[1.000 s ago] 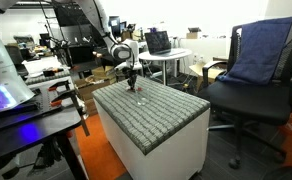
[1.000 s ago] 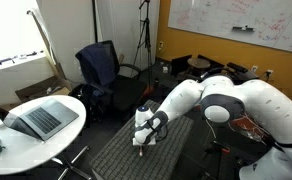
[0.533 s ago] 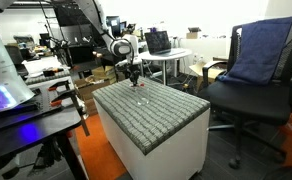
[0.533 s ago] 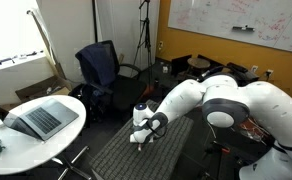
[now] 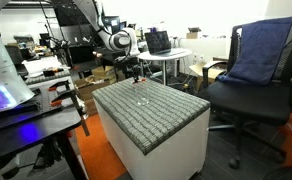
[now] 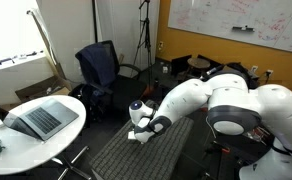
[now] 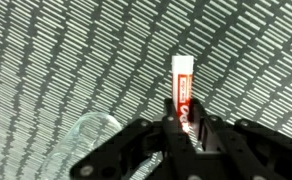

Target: Pick the marker and put it in the cup

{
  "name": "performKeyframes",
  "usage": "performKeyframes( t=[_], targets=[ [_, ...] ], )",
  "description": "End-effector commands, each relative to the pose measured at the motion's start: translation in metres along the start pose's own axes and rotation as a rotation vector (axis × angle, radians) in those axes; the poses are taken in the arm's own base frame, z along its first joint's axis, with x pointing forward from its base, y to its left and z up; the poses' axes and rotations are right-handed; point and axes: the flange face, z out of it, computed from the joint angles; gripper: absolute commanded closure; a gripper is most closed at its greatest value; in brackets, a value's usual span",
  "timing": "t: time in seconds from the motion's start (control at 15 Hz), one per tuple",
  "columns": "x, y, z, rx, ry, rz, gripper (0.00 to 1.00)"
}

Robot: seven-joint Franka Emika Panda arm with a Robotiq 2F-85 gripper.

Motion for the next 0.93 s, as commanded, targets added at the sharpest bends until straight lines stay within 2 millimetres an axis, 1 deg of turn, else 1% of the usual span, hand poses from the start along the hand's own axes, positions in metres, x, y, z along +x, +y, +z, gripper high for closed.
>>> performKeyframes(
  t=[0.0, 0.47, 0.87],
  targets=[
    [-0.002, 0.011, -0.024, -0.099, 0.064, 0.073, 0.95],
    [-0.010, 0.018, -0.042, -0.252, 0.179, 0.190, 0.95],
    [-0.007, 0.028, -0.053, -0.349, 0.262, 0.299, 0.95]
  ],
)
